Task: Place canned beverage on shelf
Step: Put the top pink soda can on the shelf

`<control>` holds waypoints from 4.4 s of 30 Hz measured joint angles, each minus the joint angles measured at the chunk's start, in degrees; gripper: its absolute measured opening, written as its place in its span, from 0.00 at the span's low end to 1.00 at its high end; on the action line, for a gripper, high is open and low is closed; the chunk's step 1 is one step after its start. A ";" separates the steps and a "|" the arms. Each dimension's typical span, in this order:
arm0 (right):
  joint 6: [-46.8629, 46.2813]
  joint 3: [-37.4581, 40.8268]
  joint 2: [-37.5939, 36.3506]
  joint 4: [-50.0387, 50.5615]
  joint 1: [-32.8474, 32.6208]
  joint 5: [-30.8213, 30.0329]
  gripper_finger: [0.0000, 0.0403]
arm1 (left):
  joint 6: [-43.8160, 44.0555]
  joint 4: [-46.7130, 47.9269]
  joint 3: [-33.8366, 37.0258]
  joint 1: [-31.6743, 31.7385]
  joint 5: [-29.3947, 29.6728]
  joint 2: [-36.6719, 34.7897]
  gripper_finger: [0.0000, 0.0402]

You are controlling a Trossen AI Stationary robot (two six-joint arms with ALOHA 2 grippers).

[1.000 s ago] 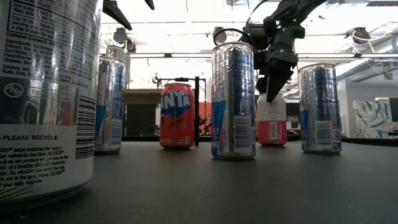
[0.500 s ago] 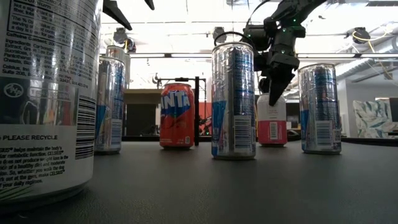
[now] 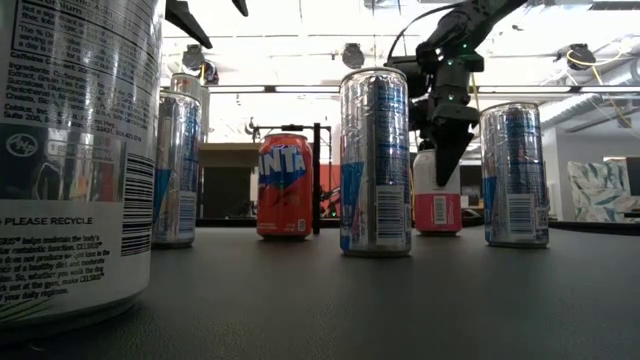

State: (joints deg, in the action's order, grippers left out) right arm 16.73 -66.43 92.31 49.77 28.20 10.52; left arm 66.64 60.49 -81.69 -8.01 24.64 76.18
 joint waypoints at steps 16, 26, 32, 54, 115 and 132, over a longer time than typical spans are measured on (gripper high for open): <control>-3.65 -4.08 0.04 1.20 -0.56 0.13 0.68 | -0.04 0.02 0.00 0.02 0.58 0.00 0.83; -7.57 -16.27 0.04 12.86 -0.52 3.08 0.67 | -6.13 -4.88 0.04 0.00 1.13 0.00 0.83; -16.87 -25.96 -0.02 21.40 -1.06 12.25 0.67 | -23.45 -23.85 0.05 0.00 0.92 0.00 0.83; -27.09 -43.56 -0.04 12.50 -8.79 21.22 0.67 | -43.34 -38.73 0.04 -0.04 4.31 3.88 0.94; -26.43 -43.65 -3.92 -8.99 -10.87 22.71 0.88 | -56.22 -55.05 0.03 -0.21 13.55 6.00 0.73; -33.33 -43.63 -2.92 -38.92 -11.03 5.91 0.88 | -80.06 -73.67 0.04 -1.01 36.19 5.38 0.73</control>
State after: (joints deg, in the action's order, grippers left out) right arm -16.60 -110.06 89.39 10.85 17.17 16.43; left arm -13.42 -13.18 -81.65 -9.02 60.84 81.56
